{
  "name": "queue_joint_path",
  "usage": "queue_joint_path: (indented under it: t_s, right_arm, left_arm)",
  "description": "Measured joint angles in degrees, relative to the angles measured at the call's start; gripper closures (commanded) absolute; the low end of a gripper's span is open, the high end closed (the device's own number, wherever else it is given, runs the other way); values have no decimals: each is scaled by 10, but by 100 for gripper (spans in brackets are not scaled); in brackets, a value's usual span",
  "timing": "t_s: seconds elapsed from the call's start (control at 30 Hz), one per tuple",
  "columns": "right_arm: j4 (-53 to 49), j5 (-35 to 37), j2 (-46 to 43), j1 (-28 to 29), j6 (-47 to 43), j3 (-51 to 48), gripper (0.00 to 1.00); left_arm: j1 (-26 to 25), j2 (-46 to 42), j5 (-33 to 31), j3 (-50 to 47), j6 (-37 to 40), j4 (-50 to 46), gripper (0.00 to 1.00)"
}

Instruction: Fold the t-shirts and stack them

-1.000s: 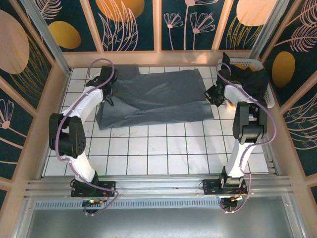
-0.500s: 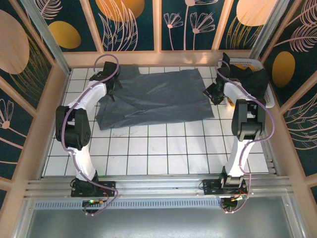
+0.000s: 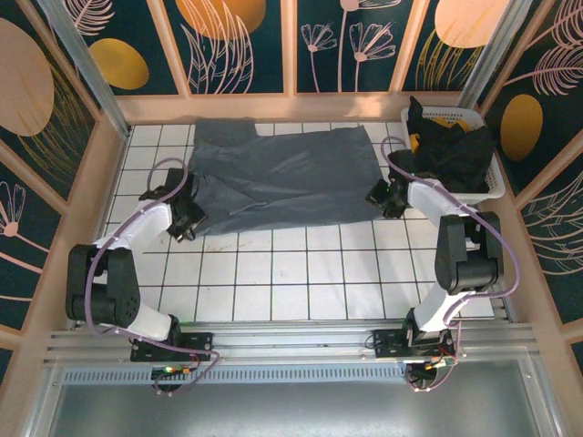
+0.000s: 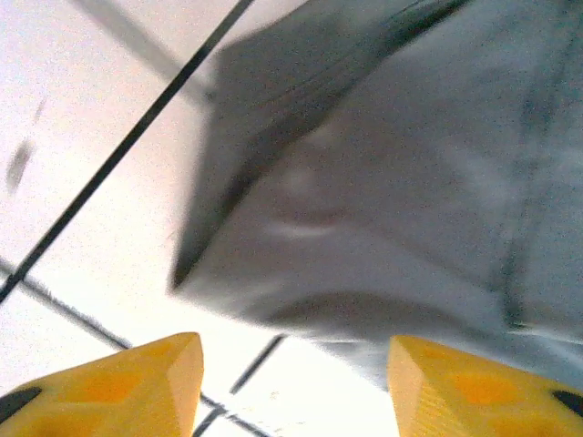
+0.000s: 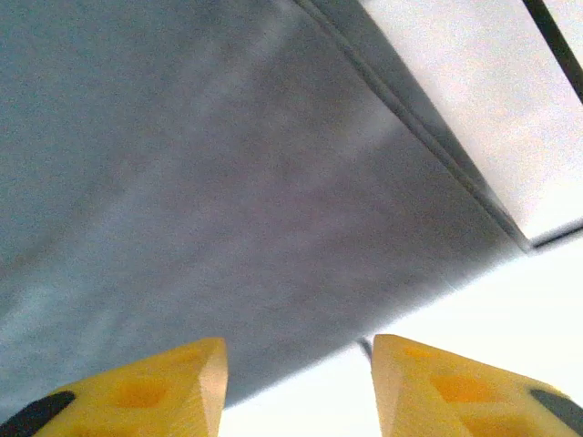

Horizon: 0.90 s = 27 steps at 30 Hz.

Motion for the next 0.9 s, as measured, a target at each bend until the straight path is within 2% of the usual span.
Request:
queue_joint_path:
  t_s: [0.13, 0.3, 0.47, 0.53, 0.67, 0.9]
  right_arm:
    - [11, -10, -21, -23, 0, -63, 47]
    - [31, -22, -27, -56, -1, -85, 47]
    - [54, -43, -27, -65, 2, -90, 52]
    - [58, -48, -27, -68, 2, -92, 52]
    - [60, -47, -27, -74, 4, -93, 51]
    - [73, -45, -13, -80, 10, -92, 51]
  left_arm:
    - [38, -30, 19, -67, -49, 5, 39]
    - [42, -43, 40, -86, -104, 59, 42]
    - [42, -21, 52, -87, -139, 115, 62]
    - [42, 0, 54, -85, -139, 127, 67]
    - [42, 16, 48, -85, -141, 142, 88]
    - [42, 31, 16, -51, -121, 143, 92]
